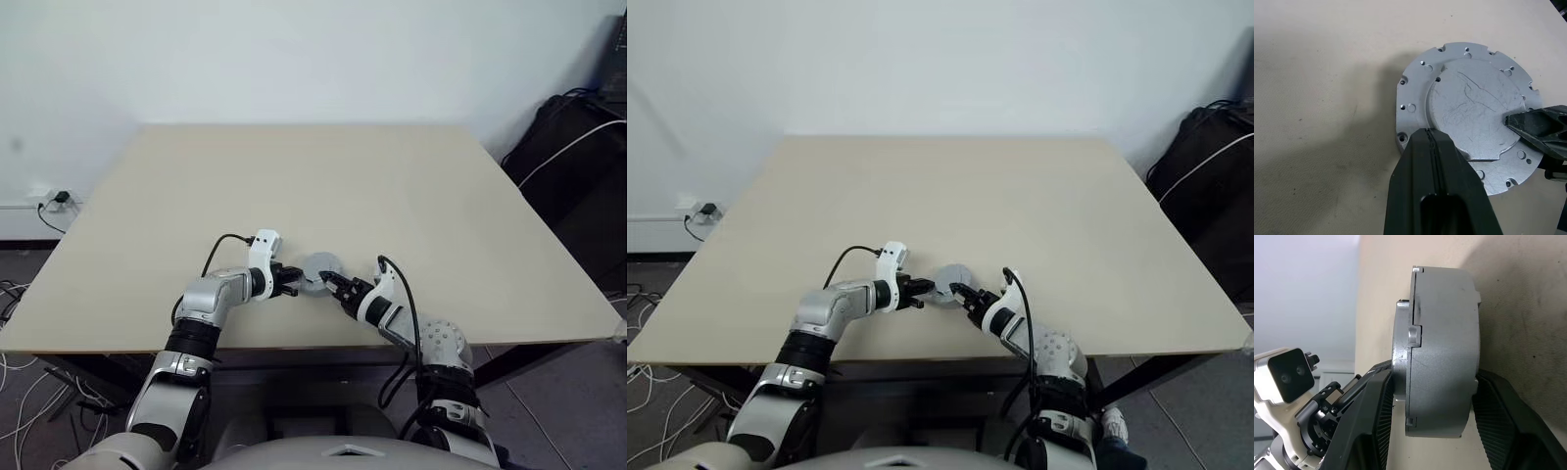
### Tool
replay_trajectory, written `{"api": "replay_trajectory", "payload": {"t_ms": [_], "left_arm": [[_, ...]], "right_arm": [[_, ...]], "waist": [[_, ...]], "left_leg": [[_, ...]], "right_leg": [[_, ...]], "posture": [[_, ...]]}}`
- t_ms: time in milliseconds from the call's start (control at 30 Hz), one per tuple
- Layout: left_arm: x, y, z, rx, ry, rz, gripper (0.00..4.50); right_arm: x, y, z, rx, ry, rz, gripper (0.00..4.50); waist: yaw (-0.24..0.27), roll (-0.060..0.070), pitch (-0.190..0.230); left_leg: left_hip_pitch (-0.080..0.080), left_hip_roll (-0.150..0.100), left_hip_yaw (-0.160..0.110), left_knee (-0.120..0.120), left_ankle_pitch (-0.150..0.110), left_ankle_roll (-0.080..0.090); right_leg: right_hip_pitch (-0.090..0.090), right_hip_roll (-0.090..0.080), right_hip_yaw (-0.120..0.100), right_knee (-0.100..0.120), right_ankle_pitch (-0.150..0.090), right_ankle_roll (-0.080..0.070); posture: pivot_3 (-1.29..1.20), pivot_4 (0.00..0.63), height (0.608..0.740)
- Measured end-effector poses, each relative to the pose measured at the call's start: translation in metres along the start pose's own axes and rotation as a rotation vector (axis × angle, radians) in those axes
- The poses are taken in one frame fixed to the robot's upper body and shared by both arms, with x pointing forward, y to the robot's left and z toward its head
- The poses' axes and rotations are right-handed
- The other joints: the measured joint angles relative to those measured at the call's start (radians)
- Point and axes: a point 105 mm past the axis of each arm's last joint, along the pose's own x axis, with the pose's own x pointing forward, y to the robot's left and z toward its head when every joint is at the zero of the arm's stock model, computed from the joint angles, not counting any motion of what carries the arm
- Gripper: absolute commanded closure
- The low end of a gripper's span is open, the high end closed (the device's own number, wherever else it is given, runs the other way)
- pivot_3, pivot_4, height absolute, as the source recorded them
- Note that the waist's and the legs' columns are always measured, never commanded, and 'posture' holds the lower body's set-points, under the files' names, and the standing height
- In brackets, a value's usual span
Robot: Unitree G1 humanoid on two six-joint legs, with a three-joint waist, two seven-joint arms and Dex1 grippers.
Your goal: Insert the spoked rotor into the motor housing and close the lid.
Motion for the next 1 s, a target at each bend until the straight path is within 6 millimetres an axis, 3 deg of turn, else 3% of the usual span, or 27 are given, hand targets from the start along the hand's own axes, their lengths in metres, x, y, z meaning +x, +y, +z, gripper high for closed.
{"api": "replay_trajectory", "payload": {"t_ms": [433, 600, 700, 867, 1000], "left_arm": [[-0.007, -0.008, -0.006, -0.048, -0.102, 0.024, 4.5], [-0.023, -0.01, 0.036, -0.016, -0.397, 0.162, 4.5], [-0.042, -0.001, 0.045, -0.009, -0.52, 0.277, 4.5], [-0.054, 0.016, 0.008, -0.137, -0.513, 0.347, 4.5], [-0.056, 0.007, -0.028, -0.297, -0.476, 0.235, 4.5]], "right_arm": [[-0.001, 0.001, 0.001, 0.007, -0.01, 0.0, 2.45], [-0.002, 0.001, 0.001, 0.015, -0.012, 0.003, 2.45], [-0.002, 0.0, 0.002, 0.023, -0.015, 0.004, 2.45], [-0.004, 0.002, 0.002, 0.049, -0.018, 0.027, 2.45], [-0.005, 0.014, 0.0, 0.088, -0.002, 0.109, 2.45]], "waist": [[0.0, 0.0, 0.0], [0.0, 0.001, 0.001], [-0.004, 0.002, 0.001], [-0.005, 0.001, 0.002], [-0.007, 0.002, 0.003]], "left_leg": [[-0.002, 0.0, 0.0, 0.0, 0.0, 0.0], [-0.003, 0.0, 0.0, 0.0, 0.0, 0.0], [-0.003, 0.0, 0.0, 0.0, 0.0, 0.0], [-0.003, 0.0, 0.0, 0.0, 0.0, 0.0], [-0.004, 0.001, 0.0, 0.0, -0.001, 0.001]], "right_leg": [[-0.002, -0.001, 0.0, 0.0, 0.0, 0.0], [-0.003, -0.001, 0.0, 0.0, 0.0, 0.0], [-0.003, 0.0, 0.0, 0.0, 0.0, 0.0], [-0.003, 0.0, 0.0, 0.0, 0.0, 0.0], [-0.004, 0.0, 0.0, 0.0, 0.0, 0.0]], "posture": [[0.0, 0.0, 0.74], [0.0, 0.0, 0.74], [0.0, 0.0, 0.74], [0.0, 0.0, 0.74], [0.0, 0.0, 0.74]]}}
